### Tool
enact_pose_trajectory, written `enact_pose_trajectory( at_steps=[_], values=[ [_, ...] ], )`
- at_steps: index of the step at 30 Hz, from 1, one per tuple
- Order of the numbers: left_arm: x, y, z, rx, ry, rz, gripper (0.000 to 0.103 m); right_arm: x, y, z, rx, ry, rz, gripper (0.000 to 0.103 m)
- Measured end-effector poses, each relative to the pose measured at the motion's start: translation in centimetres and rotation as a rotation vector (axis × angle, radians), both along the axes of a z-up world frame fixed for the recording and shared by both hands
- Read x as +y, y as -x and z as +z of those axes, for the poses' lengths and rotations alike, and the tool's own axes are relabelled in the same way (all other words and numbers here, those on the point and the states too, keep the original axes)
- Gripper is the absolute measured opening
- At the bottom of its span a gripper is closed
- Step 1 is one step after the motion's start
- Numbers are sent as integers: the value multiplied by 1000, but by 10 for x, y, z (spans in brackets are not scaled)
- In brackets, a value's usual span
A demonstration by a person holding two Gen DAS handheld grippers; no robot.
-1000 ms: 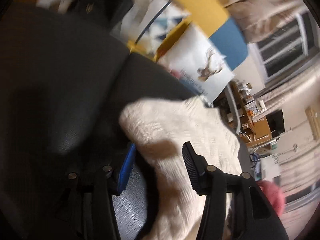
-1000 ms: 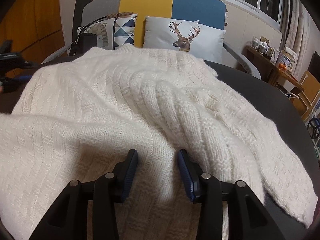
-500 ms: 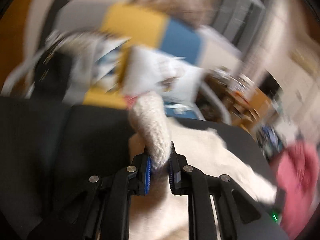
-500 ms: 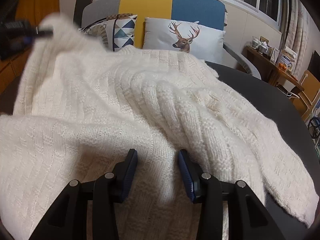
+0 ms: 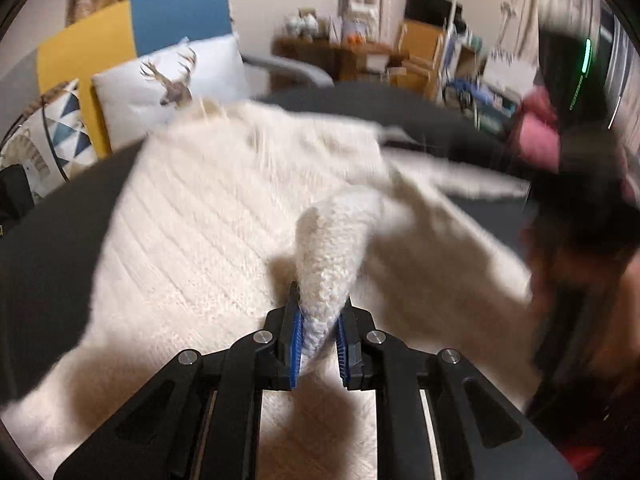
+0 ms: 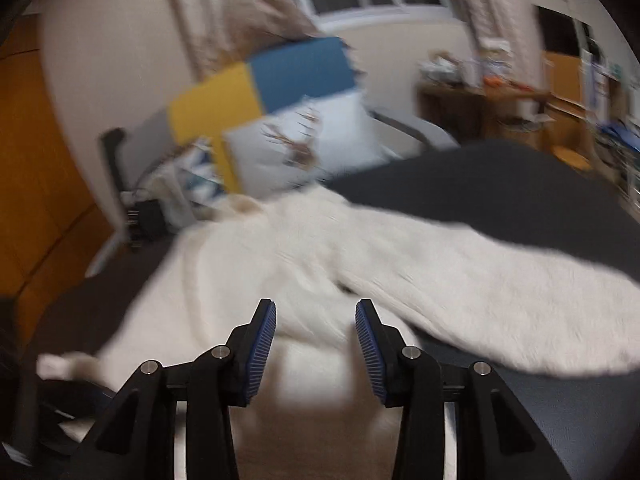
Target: Fold clothes
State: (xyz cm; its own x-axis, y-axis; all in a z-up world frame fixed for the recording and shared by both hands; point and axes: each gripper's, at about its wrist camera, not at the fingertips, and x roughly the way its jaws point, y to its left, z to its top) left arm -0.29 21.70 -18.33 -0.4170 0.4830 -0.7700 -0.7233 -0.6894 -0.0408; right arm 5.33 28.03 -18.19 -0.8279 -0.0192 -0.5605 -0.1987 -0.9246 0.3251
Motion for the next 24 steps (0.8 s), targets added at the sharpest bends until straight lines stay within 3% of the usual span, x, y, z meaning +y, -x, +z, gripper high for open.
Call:
enact_pose_trajectory(
  at_steps=[4,6,8,11,13,14,15,17,19,24],
  values=[
    [0,-5,-3,0,-1,-16,19,-11,35,-2,-12,125,169,42],
    [-7,-5,2,-30,-26,-21,21,-16,54,-18,-94,142,198,42],
    [-13,-8,15,-81,-64,-22,21,-21,71,-42,-244,79,192,41],
    [-35,-5,48,-161,-239,-63,21,-31,67,-45,-213,-2,183,40],
    [-51,13,77,-197,-356,-39,23,-38,67,-44,-220,-47,180,42],
    [-57,28,89,-211,-395,-14,31,-40,67,-44,-221,-61,178,42],
    [-62,47,97,-209,-399,30,44,-41,67,-44,-222,-69,177,42],
    [-67,89,104,-181,-358,146,53,-40,66,-44,-215,-58,179,42],
    [-70,135,99,-193,-314,258,54,-33,66,-46,-200,-12,182,42],
    [-64,226,55,-362,-229,412,54,-26,65,-49,-173,64,182,42]
  ],
)
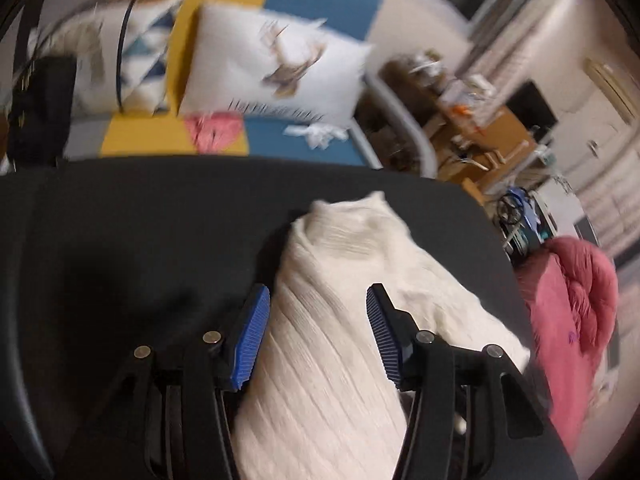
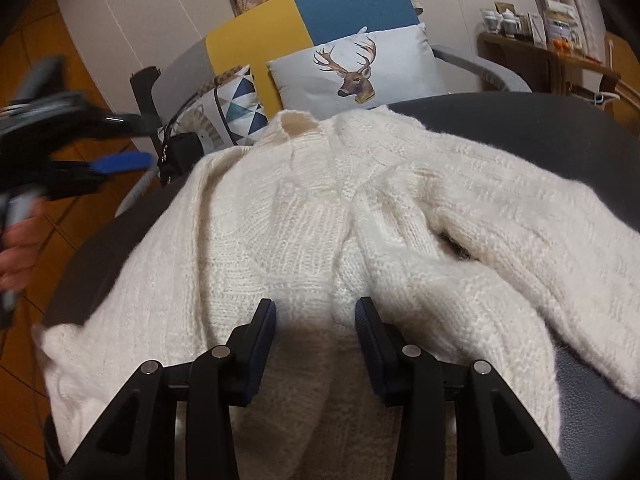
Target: Fold clothes
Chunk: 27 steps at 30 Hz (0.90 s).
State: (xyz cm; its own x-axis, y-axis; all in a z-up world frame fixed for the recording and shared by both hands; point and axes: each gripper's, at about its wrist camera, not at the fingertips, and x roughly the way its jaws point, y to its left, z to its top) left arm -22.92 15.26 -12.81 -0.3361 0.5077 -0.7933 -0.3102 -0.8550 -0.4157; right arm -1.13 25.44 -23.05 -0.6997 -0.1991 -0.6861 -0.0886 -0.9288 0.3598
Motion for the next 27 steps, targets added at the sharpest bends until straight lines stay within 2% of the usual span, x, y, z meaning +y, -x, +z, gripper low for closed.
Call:
enact_pose_trajectory(
  at_steps=[4,7,9,12,13,14,15,17,22,24,27],
  values=[
    [4,26,-31,-124,-17,61,54,-2,-1,1,5,-14,-2,42],
    [4,31,-42,-161,-40,100,56,-1,-2,0,10,-6,-4,42],
    [7,35,-49,-184,-57,123,62,0,-2,0,11,-2,-5,42],
    [15,37,-63,-243,-68,111,61,-1,-2,0,12,-6,-6,42],
    [17,35,-66,-237,-60,110,59,-1,-2,0,12,-8,-6,42],
    [19,32,-68,-224,-57,106,39,-1,-2,0,12,-12,-7,42],
    [20,30,-67,-207,-56,98,25,-2,-2,0,12,-15,-7,42],
    [18,24,-66,-188,-73,107,21,-2,-2,0,12,-18,-8,42],
    [-9,18,-52,-189,-247,186,17,-1,-2,0,12,-19,-9,42],
    [-17,16,-40,-156,-260,192,12,-1,-2,0,11,-25,-9,42],
    [-31,13,-21,-110,-279,223,12,-1,-2,0,9,-32,-10,42]
  ],
)
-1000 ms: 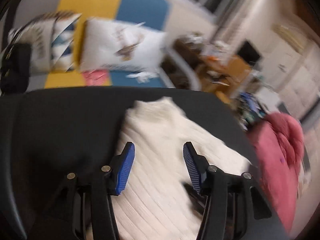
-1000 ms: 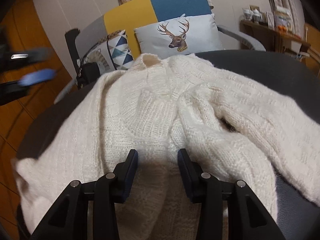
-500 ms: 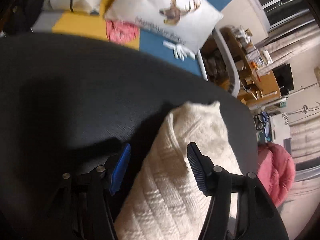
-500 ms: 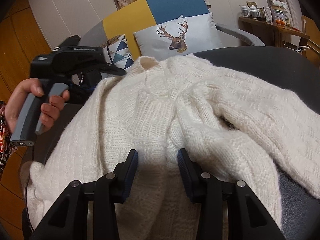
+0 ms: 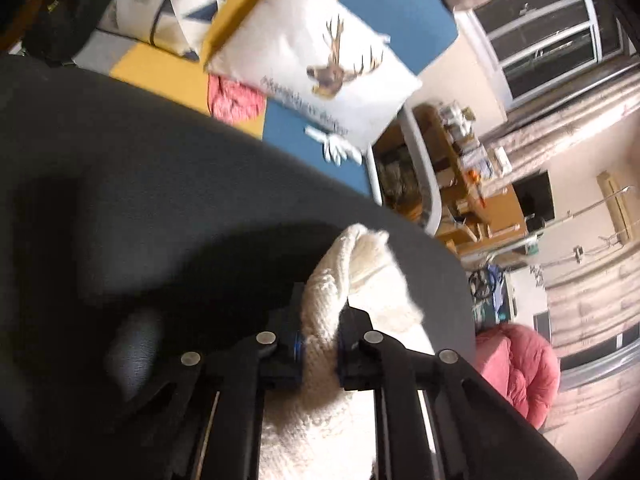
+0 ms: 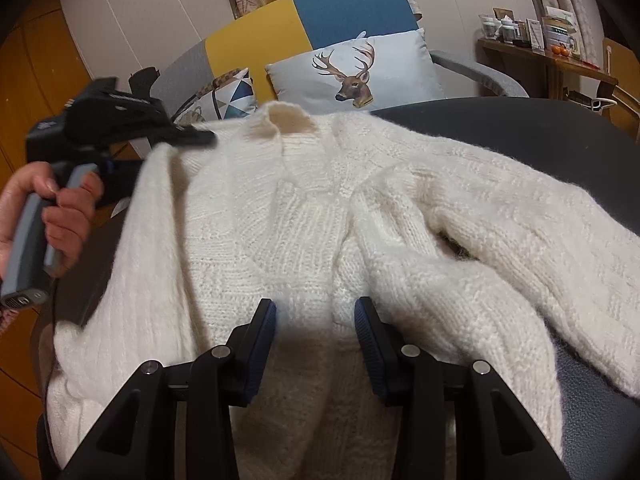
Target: Fold clothes
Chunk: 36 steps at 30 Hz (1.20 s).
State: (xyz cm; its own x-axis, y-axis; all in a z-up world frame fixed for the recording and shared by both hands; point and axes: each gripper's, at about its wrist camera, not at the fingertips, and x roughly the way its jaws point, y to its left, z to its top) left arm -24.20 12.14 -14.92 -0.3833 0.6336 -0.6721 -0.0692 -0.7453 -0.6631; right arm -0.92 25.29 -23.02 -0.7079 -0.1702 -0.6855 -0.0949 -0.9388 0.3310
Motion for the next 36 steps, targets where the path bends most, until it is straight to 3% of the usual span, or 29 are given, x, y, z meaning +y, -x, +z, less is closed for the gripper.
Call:
enact_pose_trajectory(
  at_steps=[6,9,12,16,19,28,36],
  values=[
    [-39,-6,35,93,-58,74,12,4,0,1,5,20,1,42],
    [-65,-15,51,150,-67,114,12,18,-3,2,47,122,1,42],
    [-97,-27,67,216,-72,167,12,55,-20,9,192,329,-69,42],
    [-157,-41,78,261,-77,263,12,77,-43,5,275,409,-212,44],
    [-201,-46,83,274,-52,339,12,70,-35,5,233,381,-184,44],
    [-313,-54,63,261,91,543,12,71,-28,-7,165,378,-178,45],
    [-389,-60,4,150,204,676,14,65,-24,-11,127,360,-161,45]
  ],
)
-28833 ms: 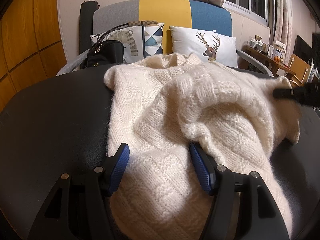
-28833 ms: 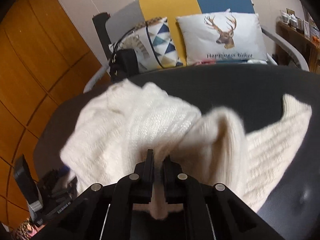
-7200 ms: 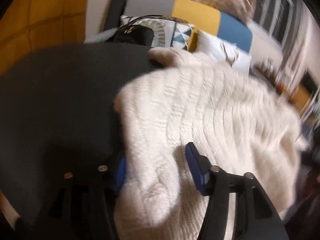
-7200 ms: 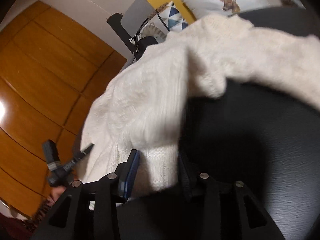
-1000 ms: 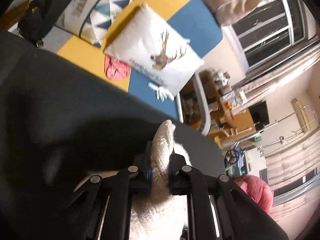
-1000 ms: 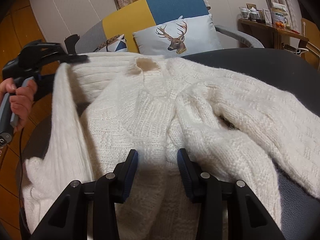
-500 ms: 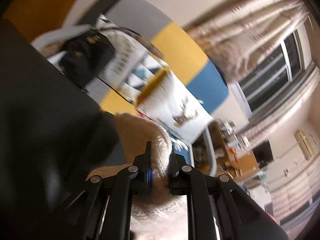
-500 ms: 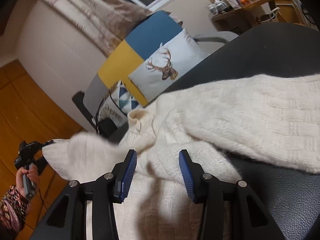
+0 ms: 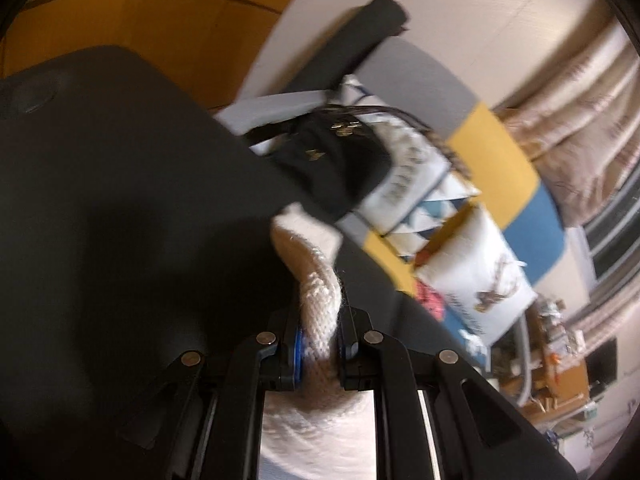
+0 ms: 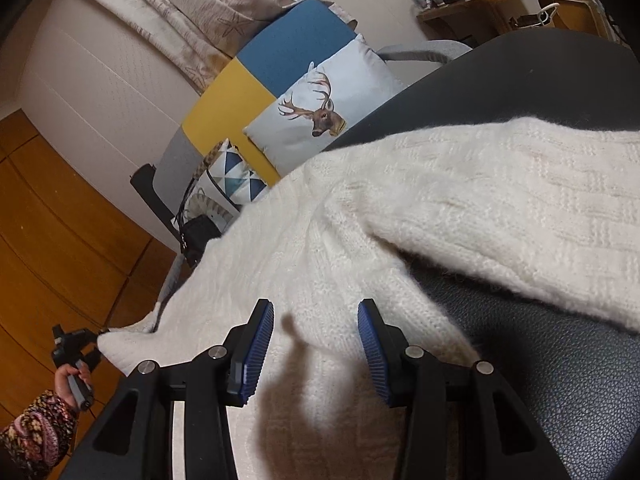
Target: Fold clothes
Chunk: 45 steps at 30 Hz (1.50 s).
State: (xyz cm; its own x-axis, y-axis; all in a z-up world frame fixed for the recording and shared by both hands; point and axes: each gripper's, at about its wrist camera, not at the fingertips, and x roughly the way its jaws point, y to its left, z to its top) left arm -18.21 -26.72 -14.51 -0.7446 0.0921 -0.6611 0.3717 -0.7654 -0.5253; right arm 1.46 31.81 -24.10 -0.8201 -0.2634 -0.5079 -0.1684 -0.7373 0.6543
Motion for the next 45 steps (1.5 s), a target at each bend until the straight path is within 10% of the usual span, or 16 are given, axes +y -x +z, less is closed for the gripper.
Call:
enact_pose_trajectory(
  at_steps=[19,28,32,35,45],
  values=[
    [-76,-46,-46,-85,-155,117,31,0,1,-1,-10,-2,1,45],
    [16,31,-36,-98,-211,-182,31,1,1,-3,-12,7,4,45],
    [84,63,-15,-104,6,-389,31,1,1,-4,-10,12,4,45],
    [91,66,-18,-133,139,-361,31,1,2,-4,-7,16,4,45],
    [32,73,-29,-130,4,-189,31,2,2,-5,1,30,5,45]
  ],
)
